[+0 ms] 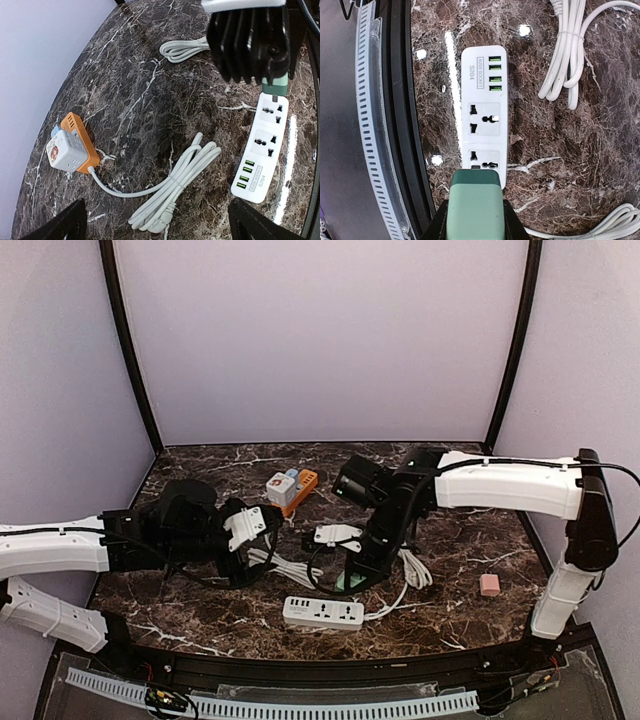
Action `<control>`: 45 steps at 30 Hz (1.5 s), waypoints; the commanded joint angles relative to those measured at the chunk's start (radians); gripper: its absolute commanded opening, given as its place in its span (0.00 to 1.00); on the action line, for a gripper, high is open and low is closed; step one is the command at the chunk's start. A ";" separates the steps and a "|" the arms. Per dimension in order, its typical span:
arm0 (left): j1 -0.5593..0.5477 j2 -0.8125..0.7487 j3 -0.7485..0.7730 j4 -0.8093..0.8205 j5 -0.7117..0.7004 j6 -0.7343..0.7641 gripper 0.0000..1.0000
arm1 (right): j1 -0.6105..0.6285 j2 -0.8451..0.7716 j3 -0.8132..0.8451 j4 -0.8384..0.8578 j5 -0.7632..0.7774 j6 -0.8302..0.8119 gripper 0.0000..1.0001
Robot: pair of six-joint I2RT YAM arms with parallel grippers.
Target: Insert the plug
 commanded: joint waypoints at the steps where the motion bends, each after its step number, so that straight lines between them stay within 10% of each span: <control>1: 0.012 -0.024 -0.011 0.007 -0.015 -0.038 0.99 | 0.015 0.022 0.034 -0.025 0.011 -0.022 0.00; 45: 0.015 -0.049 -0.028 0.019 -0.021 -0.066 0.98 | 0.099 0.153 0.009 -0.065 0.148 0.030 0.00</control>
